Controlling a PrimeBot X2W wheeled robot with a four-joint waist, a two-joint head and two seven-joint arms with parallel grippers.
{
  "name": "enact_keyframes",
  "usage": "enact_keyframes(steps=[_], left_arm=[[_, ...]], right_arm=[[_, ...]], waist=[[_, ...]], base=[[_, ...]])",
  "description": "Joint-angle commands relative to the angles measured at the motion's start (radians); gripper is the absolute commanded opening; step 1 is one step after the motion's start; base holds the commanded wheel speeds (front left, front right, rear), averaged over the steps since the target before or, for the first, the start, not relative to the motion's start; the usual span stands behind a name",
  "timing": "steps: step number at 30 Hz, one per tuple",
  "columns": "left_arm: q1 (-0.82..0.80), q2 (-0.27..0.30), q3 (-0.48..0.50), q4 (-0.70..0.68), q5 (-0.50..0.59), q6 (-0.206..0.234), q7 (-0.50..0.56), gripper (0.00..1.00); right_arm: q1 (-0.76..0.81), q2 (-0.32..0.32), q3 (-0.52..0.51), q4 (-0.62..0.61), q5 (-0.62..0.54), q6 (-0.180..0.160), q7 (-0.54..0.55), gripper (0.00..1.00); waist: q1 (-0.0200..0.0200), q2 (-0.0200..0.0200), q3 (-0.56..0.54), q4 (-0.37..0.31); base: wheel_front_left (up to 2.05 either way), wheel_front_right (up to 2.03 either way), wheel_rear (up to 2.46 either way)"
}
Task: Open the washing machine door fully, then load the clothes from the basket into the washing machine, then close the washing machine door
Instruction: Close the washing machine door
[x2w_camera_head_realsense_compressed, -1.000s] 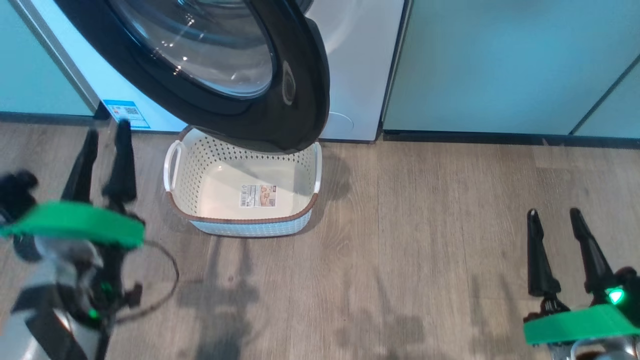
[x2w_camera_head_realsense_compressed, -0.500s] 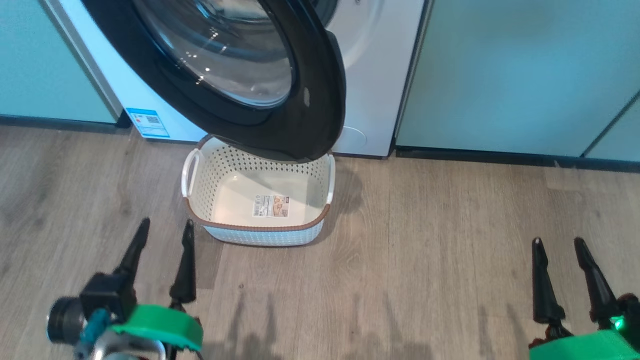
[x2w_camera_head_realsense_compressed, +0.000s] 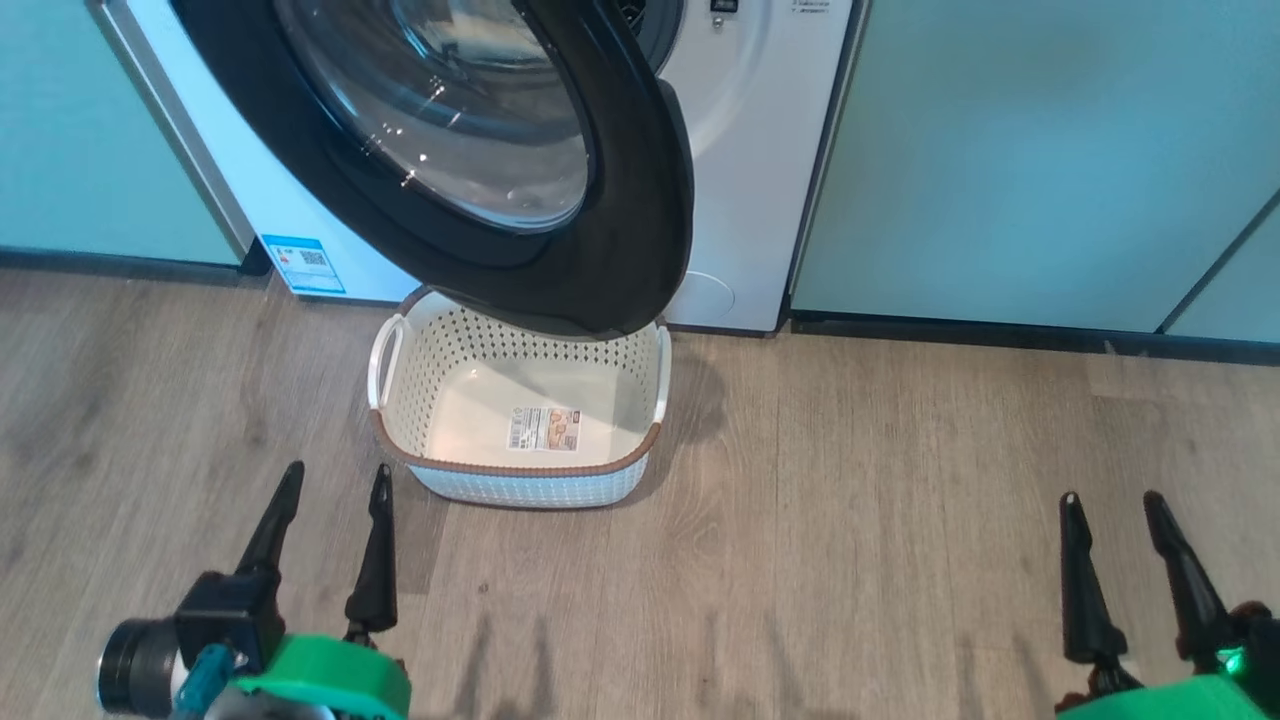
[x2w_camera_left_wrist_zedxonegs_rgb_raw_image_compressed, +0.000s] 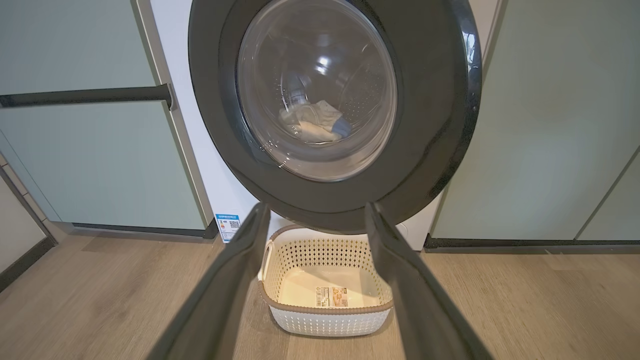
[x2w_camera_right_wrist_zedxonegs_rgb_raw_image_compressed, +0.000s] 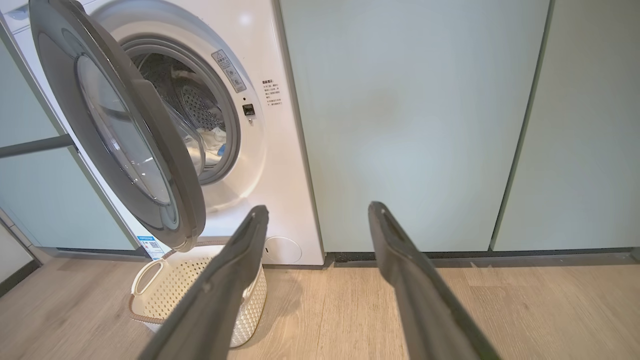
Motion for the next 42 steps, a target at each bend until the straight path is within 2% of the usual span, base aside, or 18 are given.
enact_keyframes(steps=[1,23,24,25,26,27,42], left_arm=[[-0.016,0.015,0.039,-0.037,0.005,0.008,-0.004,1.0],[-0.018,0.013,0.024,-0.03,0.003,0.018,-0.003,1.0],[-0.019,0.013,0.023,-0.029,0.003,0.019,-0.003,1.0],[-0.02,0.012,0.022,-0.029,0.003,0.019,-0.004,1.0],[-0.021,0.012,0.021,-0.029,0.003,0.019,-0.005,1.0],[-0.022,0.012,0.02,-0.028,0.003,0.019,-0.006,1.0],[-0.039,0.01,0.011,-0.04,0.003,0.017,-0.015,1.0]], right_arm=[[-0.003,-0.023,0.025,-0.033,-0.009,-0.003,-0.01,1.0],[0.006,-0.024,0.019,-0.033,-0.008,-0.003,-0.01,1.0],[0.005,-0.024,0.018,-0.032,-0.008,-0.003,-0.01,0.95],[0.005,-0.023,0.018,-0.031,-0.008,-0.003,-0.01,0.59],[0.005,-0.023,0.018,-0.031,-0.009,-0.003,-0.01,0.33],[0.005,-0.022,0.018,-0.03,-0.009,-0.003,-0.01,0.0],[-0.006,-0.025,0.025,-0.014,0.002,-0.003,-0.01,0.0]], waist=[[0.0,-0.0001,-0.002,-0.002],[0.0,-0.0001,-0.013,-0.001],[0.0,-0.0001,-0.013,0.0],[0.0,-0.0001,-0.013,0.001],[0.0,-0.0001,-0.013,0.003],[0.0,-0.0001,-0.013,0.004],[0.0,-0.0001,-0.001,0.023]], base=[[0.0,0.0,0.0],[0.0,0.0,0.0],[0.0,0.0,0.0],[0.0,0.0,0.0],[0.0,0.0,0.0],[0.0,0.0,0.0],[0.0,0.0,0.0]])
